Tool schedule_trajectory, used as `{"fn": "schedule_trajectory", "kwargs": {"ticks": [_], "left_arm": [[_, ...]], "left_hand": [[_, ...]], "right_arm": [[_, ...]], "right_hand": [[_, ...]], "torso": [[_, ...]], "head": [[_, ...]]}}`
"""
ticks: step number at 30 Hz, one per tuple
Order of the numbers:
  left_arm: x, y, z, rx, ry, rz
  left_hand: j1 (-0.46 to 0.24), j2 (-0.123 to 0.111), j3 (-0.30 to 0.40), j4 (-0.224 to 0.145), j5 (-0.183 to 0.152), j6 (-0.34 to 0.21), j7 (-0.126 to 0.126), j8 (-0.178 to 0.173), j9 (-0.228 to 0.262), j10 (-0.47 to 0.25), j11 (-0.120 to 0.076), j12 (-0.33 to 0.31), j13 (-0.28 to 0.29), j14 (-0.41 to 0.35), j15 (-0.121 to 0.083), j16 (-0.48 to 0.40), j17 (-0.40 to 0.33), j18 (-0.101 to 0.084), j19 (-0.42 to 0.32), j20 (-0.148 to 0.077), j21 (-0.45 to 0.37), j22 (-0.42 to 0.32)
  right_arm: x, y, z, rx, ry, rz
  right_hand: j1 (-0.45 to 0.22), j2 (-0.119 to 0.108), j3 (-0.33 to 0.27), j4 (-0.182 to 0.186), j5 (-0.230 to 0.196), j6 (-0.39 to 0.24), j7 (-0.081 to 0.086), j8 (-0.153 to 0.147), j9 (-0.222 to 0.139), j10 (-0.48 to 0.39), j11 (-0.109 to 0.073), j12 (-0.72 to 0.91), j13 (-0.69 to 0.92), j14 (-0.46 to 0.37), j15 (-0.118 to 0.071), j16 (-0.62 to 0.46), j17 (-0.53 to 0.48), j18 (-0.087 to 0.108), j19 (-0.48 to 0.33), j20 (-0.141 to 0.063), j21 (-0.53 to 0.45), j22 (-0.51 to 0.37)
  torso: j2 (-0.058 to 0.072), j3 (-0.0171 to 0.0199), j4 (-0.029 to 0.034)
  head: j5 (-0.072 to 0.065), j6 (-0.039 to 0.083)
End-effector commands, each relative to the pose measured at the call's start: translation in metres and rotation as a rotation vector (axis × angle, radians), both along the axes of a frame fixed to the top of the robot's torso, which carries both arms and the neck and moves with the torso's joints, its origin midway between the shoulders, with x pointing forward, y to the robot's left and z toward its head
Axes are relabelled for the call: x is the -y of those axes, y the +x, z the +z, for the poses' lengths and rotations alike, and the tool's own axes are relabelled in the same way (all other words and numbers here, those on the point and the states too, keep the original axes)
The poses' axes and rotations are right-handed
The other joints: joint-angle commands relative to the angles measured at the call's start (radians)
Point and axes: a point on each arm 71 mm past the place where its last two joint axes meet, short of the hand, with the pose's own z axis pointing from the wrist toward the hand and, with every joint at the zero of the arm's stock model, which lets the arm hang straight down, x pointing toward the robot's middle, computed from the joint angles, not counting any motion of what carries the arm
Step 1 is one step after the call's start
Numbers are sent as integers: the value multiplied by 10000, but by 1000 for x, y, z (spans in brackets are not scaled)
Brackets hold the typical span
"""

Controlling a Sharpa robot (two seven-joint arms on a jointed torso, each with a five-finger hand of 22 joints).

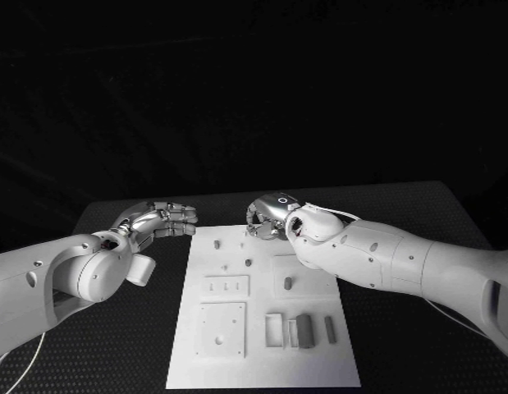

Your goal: Assemble the parts on the task board

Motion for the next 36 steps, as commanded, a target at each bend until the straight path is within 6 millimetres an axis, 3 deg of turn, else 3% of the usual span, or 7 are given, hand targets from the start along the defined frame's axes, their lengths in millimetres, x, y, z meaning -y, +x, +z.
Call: {"fn": "schedule_trajectory", "kwargs": {"ticks": [1,8,21,36], "left_arm": [[4,0,1,46,-125,-126],[5,2,1,55,-123,-138],[11,2,3,102,-190,-225],[11,3,11,230,-210,-250]], "left_hand": [[-62,1,-62,12,-66,-2,316,-55,-13,-36,15,-61,-12,86,7,-67,13,89,77,15,-62,-13],[-63,6,-63,14,-66,-2,317,-57,-16,-35,17,-65,-14,88,7,-72,15,86,80,13,-67,-15],[-75,11,-73,20,-67,-10,329,-68,-25,-39,22,-78,-19,92,7,-84,21,77,88,10,-80,-20],[-77,9,-78,18,-67,-7,326,-70,-29,-34,21,-84,-21,96,6,-93,25,72,93,7,-90,-24]], "right_arm": [[-4,3,1,332,-65,-72],[-10,5,-1,170,-113,-8],[-16,8,-9,131,-262,-115],[-18,8,-14,64,-327,-220]], "right_hand": [[-76,-29,70,15,-6,230,241,-13,-3,68,-7,46,-5,29,-69,65,-18,138,35,-71,57,209],[-80,-34,81,14,-6,212,248,-32,-3,60,-1,30,-29,33,-65,71,-31,138,40,-78,64,206],[-88,-44,92,9,-6,189,257,-56,-2,67,8,27,-32,33,-57,75,-48,138,39,-84,68,202],[-103,-40,98,14,-7,185,262,-66,2,76,13,30,-29,34,-52,81,-61,138,40,-86,72,200]], "torso": [[6,8,296],[6,-2,312],[28,4,316],[106,15,462]], "head": [[8,4],[-2,-35],[35,56],[51,-113]]}}
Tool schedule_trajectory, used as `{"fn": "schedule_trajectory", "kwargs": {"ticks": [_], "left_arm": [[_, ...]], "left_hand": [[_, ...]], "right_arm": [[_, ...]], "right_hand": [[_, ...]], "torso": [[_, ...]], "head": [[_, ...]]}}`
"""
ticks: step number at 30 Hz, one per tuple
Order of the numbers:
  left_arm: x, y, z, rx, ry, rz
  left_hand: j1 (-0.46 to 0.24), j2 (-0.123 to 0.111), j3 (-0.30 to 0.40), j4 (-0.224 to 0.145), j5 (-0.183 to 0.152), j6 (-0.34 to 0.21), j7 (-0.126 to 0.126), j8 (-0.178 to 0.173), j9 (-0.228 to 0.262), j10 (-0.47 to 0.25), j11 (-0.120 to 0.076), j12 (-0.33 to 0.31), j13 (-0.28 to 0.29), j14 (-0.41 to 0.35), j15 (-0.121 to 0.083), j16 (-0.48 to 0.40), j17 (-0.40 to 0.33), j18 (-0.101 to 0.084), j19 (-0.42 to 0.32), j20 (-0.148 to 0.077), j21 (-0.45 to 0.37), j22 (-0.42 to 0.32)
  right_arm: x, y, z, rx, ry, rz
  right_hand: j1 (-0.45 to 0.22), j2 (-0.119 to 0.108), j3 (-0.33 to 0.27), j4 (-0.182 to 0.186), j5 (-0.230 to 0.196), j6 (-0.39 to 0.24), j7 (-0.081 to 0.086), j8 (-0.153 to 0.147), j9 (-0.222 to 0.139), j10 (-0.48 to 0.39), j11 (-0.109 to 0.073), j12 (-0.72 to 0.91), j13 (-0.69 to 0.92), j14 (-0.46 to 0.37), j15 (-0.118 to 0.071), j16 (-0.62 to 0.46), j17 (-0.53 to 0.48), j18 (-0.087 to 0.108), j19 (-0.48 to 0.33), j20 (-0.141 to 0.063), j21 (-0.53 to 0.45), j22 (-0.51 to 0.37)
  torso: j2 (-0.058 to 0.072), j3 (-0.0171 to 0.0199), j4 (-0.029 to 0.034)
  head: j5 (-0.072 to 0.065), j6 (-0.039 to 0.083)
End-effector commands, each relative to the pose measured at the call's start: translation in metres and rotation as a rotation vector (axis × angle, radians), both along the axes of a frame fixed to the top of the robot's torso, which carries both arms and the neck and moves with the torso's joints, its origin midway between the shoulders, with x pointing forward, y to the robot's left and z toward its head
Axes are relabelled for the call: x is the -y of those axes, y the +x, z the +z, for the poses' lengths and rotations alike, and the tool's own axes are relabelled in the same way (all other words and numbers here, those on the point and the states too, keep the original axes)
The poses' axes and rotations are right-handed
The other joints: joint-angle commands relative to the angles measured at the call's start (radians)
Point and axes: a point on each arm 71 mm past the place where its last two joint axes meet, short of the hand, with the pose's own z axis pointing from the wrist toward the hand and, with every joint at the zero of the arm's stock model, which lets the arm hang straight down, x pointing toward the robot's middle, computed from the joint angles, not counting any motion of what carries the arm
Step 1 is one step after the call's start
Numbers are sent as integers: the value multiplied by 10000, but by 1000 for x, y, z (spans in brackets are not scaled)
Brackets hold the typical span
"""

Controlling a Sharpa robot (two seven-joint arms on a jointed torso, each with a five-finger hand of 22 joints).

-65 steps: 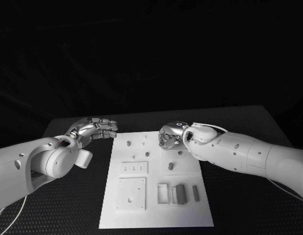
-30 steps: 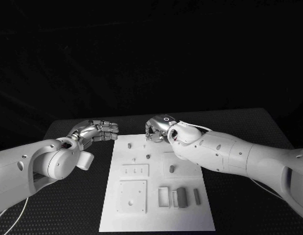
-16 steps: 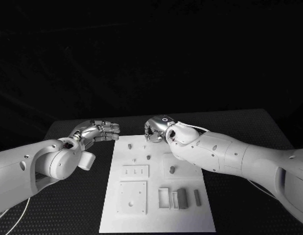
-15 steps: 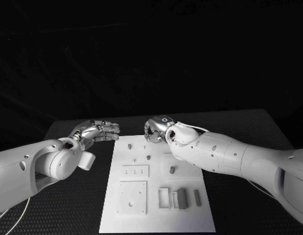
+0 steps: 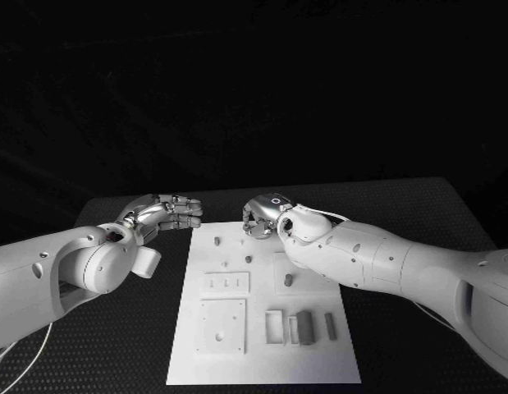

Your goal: Assemble the parts on the task board

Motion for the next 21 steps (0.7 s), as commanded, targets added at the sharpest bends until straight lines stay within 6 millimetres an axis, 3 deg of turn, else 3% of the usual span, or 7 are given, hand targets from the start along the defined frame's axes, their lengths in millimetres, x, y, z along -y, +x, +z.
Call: {"fn": "schedule_trajectory", "kwargs": {"ticks": [1,6,12,21], "left_arm": [[3,0,3,84,-124,-123],[4,0,4,93,-128,-140],[4,1,4,98,-125,-133],[5,1,5,111,-129,-150]], "left_hand": [[-77,9,-51,-10,-67,-6,326,-30,-13,-34,21,-47,-13,96,6,-55,10,75,95,6,-53,-17],[-78,6,-53,-10,-68,-6,325,-31,-14,-33,21,-49,-14,97,5,-57,11,74,96,5,-56,-18],[-77,4,-55,-12,-68,-4,323,-32,-16,-32,21,-51,-14,98,5,-61,13,72,98,3,-59,-20],[-74,6,-55,-13,-68,-2,319,-32,-17,-30,20,-54,-15,100,4,-65,15,71,101,1,-63,-21]], "right_arm": [[-3,0,0,58,-110,24],[-4,0,0,86,-88,28],[-6,0,0,82,-78,43],[-8,0,-2,75,-117,-24]], "right_hand": [[-65,0,42,16,-7,171,238,-30,13,52,-6,27,-8,5,-87,42,-18,138,6,-53,37,193],[-72,-2,42,18,-7,167,240,-34,13,50,-4,24,-13,5,-85,44,-21,138,6,-53,38,193],[-79,-4,42,19,-7,165,242,-39,15,50,-2,22,-15,5,-83,46,-25,138,6,-54,40,192],[-87,-4,45,21,-7,160,244,-46,16,62,0,31,-4,7,-81,50,-32,138,7,-55,42,191]], "torso": [[27,-3,493],[40,11,496],[34,-8,484],[44,-8,474]], "head": [[6,-38],[24,-42],[63,-85],[110,-124]]}}
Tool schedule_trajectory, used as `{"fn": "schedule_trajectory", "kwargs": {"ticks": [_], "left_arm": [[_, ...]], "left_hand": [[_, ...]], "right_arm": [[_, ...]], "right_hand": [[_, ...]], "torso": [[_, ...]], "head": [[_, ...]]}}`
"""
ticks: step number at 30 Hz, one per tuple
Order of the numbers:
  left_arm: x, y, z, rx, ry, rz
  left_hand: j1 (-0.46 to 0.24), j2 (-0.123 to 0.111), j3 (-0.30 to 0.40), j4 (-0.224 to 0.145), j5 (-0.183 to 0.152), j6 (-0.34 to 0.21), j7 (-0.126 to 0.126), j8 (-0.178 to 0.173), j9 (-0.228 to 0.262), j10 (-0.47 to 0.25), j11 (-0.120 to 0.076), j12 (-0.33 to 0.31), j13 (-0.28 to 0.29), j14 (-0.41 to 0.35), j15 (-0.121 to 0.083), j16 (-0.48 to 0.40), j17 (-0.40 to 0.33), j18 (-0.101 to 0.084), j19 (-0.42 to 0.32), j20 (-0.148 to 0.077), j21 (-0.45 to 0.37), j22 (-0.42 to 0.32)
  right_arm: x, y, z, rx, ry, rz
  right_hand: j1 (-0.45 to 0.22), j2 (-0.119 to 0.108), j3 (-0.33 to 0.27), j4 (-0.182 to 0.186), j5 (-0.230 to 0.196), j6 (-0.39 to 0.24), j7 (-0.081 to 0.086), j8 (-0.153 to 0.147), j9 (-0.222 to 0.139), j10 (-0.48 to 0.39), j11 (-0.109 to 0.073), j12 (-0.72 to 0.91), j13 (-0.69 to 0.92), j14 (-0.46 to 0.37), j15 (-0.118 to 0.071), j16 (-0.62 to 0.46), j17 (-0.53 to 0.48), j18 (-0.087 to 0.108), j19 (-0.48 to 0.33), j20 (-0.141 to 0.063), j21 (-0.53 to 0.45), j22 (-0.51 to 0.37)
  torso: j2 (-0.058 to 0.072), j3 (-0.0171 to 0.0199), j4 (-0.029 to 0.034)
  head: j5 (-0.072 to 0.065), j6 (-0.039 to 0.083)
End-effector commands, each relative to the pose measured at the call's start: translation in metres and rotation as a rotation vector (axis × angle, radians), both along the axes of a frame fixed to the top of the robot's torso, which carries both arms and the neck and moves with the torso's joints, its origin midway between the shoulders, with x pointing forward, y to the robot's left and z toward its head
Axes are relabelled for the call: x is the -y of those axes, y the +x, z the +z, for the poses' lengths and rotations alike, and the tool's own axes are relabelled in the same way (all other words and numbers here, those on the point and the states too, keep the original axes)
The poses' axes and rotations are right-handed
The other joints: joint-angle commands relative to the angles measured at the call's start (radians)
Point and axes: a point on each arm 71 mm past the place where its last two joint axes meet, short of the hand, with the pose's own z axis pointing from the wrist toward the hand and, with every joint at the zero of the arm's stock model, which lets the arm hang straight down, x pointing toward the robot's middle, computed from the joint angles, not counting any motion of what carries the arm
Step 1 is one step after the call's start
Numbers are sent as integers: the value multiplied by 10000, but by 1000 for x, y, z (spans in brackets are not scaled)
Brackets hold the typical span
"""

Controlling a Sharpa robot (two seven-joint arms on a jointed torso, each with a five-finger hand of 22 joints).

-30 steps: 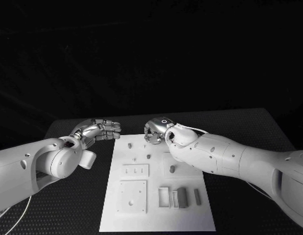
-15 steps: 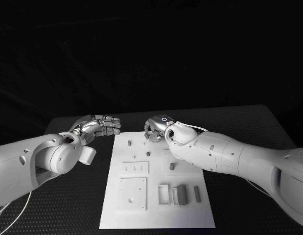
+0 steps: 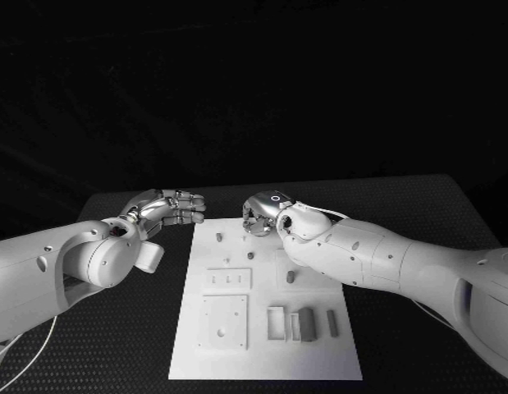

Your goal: Assemble the parts on the task board

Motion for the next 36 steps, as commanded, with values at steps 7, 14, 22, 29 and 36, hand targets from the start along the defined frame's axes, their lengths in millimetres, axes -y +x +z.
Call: {"fn": "schedule_trajectory", "kwargs": {"ticks": [7,14,22,29,36], "left_arm": [[3,0,3,74,-117,-128],[4,1,3,76,-114,-131],[5,1,3,72,-124,-168],[3,1,4,73,-110,-128],[3,1,4,82,-109,-117]], "left_hand": [[-72,6,-56,-13,-68,-1,316,-33,-11,-30,19,-57,-18,101,3,-69,19,70,104,0,-67,-14],[-69,7,-56,-14,-67,0,313,-35,-14,-28,18,-61,-19,102,3,-75,21,68,107,-2,-72,-16],[-70,6,-60,-13,-68,1,312,-37,-17,-28,18,-66,-20,104,3,-80,24,64,110,-2,-78,-18],[-74,7,-63,-10,-69,1,311,-39,-19,-27,19,-69,-21,106,3,-85,26,62,113,-3,-82,-20],[-77,5,-67,-10,-70,1,311,-41,-22,-26,19,-73,-23,107,3,-91,28,59,115,-4,-88,-21]], "right_arm": [[-3,0,-2,42,-131,-34],[-6,-1,-3,20,-125,-39],[-7,0,-4,22,-177,-156],[-3,1,-4,67,-215,-349],[0,1,-4,108,-202,-427]], "right_hand": [[-91,-5,50,20,-6,161,232,-54,9,40,-15,25,-10,-6,-95,54,-18,138,10,-58,45,193],[-92,-4,55,18,-6,156,234,-60,11,43,-13,26,-9,-5,-93,57,-24,138,11,-60,47,192],[-96,-4,59,17,-7,150,237,-68,12,51,-10,31,-3,-3,-91,61,-30,138,14,-62,51,191],[-101,-5,62,17,-6,144,239,-75,13,45,-8,24,-16,-2,-89,64,-36,138,16,-64,53,191],[-105,-4,66,18,-7,144,241,-79,16,51,-7,27,-12,0,-87,67,-43,138,18,-65,55,190]], "torso": [[13,-15,466],[22,-14,456],[22,-29,461],[26,-17,446],[31,-11,433]], "head": [[6,-27],[19,-39],[25,-33],[28,-51],[41,-48]]}}
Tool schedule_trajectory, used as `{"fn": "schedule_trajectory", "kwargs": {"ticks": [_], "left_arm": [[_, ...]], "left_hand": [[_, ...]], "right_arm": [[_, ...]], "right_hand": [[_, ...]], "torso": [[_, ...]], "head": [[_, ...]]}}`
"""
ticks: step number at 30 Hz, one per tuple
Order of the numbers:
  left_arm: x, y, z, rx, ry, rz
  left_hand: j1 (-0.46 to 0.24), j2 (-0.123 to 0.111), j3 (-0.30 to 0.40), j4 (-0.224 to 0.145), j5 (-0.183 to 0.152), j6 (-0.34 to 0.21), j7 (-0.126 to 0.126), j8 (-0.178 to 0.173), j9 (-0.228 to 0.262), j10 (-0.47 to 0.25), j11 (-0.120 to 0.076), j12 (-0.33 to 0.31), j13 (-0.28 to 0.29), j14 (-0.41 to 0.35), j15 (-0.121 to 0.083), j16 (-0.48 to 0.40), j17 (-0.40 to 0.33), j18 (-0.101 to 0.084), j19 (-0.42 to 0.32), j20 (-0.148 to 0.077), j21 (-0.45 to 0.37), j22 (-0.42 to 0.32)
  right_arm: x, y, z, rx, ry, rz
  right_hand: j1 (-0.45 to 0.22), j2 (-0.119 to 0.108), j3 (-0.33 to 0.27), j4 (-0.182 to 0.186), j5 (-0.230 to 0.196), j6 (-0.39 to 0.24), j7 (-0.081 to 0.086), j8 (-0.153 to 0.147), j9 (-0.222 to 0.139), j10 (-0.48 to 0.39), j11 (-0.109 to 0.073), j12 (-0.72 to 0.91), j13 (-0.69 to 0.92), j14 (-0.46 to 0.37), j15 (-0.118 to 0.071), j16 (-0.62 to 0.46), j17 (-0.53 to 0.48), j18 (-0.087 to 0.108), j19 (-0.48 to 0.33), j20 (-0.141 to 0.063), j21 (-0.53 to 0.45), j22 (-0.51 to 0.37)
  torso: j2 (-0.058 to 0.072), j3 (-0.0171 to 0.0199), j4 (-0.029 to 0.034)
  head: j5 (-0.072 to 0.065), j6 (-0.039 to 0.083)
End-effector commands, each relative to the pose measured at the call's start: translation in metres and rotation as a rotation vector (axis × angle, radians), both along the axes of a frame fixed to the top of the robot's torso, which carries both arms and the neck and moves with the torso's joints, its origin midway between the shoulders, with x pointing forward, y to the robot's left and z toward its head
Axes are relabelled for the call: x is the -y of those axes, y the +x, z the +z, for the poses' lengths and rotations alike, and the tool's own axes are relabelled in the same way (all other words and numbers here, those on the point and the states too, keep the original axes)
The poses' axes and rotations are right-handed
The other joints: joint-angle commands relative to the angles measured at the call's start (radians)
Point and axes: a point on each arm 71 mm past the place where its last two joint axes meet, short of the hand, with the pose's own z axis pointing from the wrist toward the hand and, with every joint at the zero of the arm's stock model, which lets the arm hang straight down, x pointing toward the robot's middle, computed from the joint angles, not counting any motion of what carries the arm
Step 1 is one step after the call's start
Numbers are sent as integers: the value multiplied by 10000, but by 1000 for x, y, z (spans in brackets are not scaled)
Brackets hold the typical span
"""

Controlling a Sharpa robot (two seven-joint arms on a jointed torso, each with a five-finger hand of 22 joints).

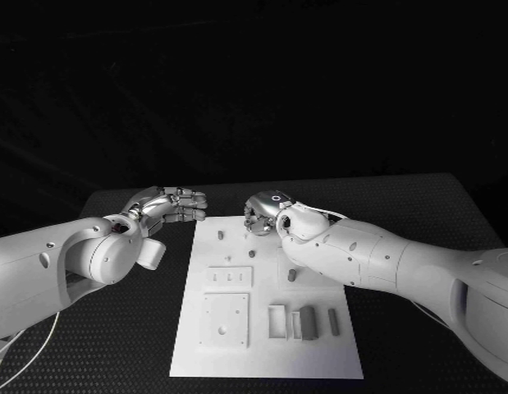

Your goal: Assemble the parts on the task board

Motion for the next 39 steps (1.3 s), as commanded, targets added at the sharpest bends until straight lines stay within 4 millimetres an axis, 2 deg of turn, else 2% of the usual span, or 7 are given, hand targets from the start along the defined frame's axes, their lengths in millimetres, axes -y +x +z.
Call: {"fn": "schedule_trajectory", "kwargs": {"ticks": [1,16,20,25,32,37,39], "left_arm": [[2,0,2,52,-109,-108],[-1,1,2,32,-92,-39],[0,1,2,34,-101,-44],[-1,1,2,41,-96,-16],[-5,2,2,10,-149,98],[-9,2,1,-18,-149,187],[-10,1,2,-13,-158,186]], "left_hand": [[-77,5,-67,-9,-31,1,311,-42,-14,-26,19,-39,-16,71,-33,-52,12,60,42,-3,-49,-15],[-87,-3,-78,-9,-33,-9,317,-53,-23,-36,23,-56,-22,66,-31,-71,16,52,42,-4,-65,-21],[-86,-4,-79,-9,-33,-11,317,-54,-24,-37,23,-58,-23,65,-30,-73,17,52,42,-4,-67,-21],[-90,-4,-81,-8,-34,-12,316,-56,-26,-38,24,-61,-24,65,-30,-77,18,50,42,-3,-70,-23],[-104,-7,-90,-1,-37,-12,313,-59,-29,-37,26,-67,-25,57,-26,-90,19,43,37,0,-81,-27],[-107,-6,-92,-1,-37,-11,311,-59,-30,-37,26,-69,-26,56,-25,-94,20,41,36,0,-85,-28],[-107,-6,-92,-2,-36,-10,310,-59,-30,-35,25,-69,-25,56,-25,-96,20,41,35,0,-86,-29]], "right_arm": [[0,0,0,119,-74,-80],[-2,-1,-2,-89,77,-60],[-1,0,-2,-138,201,-240],[5,-1,0,48,389,-316],[14,-6,10,243,860,-146],[27,-7,27,330,1334,-106],[35,-7,36,322,1400,-62]], "right_hand": [[-106,-4,68,18,-7,145,237,-48,11,32,-24,26,-8,11,-38,68,-15,138,19,-66,56,192],[-165,-88,72,20,-9,-26,289,-175,-14,-7,24,-35,-91,-4,-1,70,-68,138,-2,-66,51,182],[-405,-412,17,147,-3,-786,519,-637,-209,-92,242,-128,-149,-78,189,36,-132,137,-61,-25,9,163],[-751,-1048,111,621,-5,-2027,970,-1329,-509,-281,670,-174,-182,-180,613,48,-186,138,-119,28,-50,143],[-730,-1723,451,1162,-9,-2066,1052,-1299,-476,-348,767,-29,-177,-191,716,168,-238,138,-55,14,-6,164],[-612,-1726,482,1197,-6,-1867,1000,-1152,-401,-340,713,47,-186,-191,673,230,-265,138,-57,-7,29,186],[-537,-1668,482,1160,-7,-1764,965,-1081,-366,-329,682,73,-193,-190,643,250,-278,138,-58,-17,44,192]], "torso": [[3,8,402],[10,15,400],[6,4,411],[9,4,413],[0,24,391],[-5,46,364],[7,4,359]], "head": [[11,-1],[12,22],[-5,21],[-4,12],[63,59],[18,163],[19,201]]}}
